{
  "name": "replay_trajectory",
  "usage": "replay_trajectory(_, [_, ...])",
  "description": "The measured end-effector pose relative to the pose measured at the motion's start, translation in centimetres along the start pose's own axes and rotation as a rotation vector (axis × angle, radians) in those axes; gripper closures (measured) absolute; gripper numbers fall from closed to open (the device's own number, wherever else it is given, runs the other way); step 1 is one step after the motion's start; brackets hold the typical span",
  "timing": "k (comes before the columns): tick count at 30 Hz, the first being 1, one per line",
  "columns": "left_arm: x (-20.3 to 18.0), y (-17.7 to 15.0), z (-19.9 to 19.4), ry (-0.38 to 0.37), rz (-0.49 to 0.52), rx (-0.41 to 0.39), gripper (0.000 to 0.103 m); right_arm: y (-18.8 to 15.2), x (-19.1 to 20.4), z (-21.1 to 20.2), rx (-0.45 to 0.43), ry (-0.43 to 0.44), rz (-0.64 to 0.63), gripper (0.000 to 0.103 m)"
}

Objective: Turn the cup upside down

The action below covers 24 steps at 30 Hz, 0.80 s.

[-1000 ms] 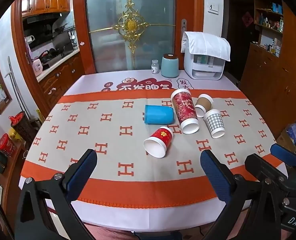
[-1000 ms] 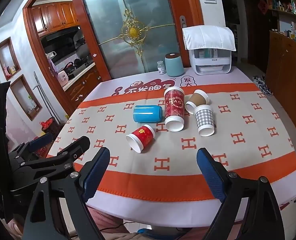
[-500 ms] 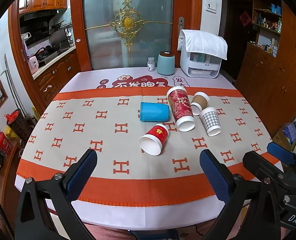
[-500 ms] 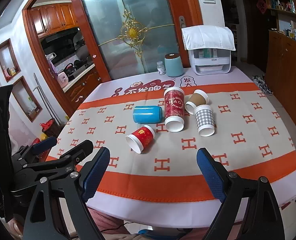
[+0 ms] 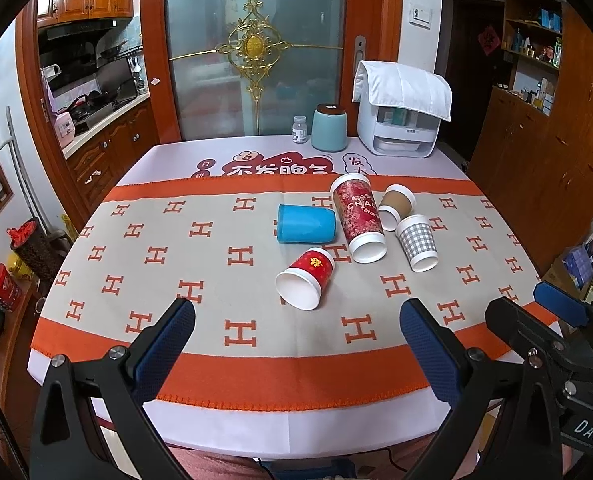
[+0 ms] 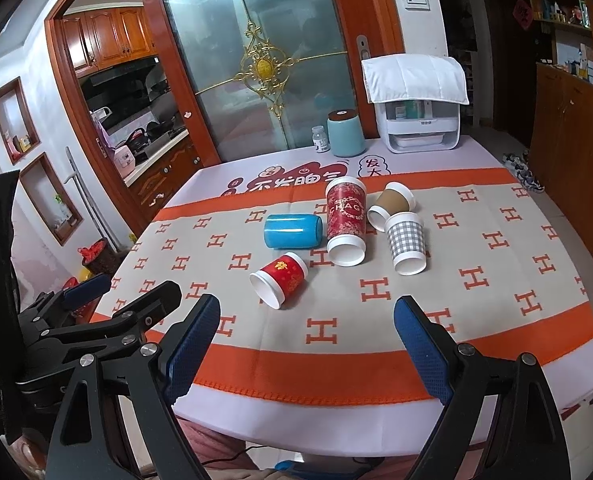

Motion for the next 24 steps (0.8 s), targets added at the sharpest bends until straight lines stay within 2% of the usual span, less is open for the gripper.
replay_trajectory(17, [0.6, 0.2, -0.5, -0.005, -0.014, -0.012, 0.001, 0.0, -0.9, -0.7, -0.008, -0.039, 0.011, 0.013])
replay_trajectory(24, [0.1, 0.4, -0.4, -0.008, 0.018, 0.001, 0.001, 0.2, -1.4, -0.7, -0.01, -0.064, 0.018, 0.013])
Point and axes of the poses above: each gripper's, at about its wrist camera, not at the fingertips, and z roughly the way its jaws point, x to its left, y to its top, the point moved 1 cm from there along z, roughly the way its jaws point, and after that the axes turned 6 degrees about -z, right-handed, at the moved point
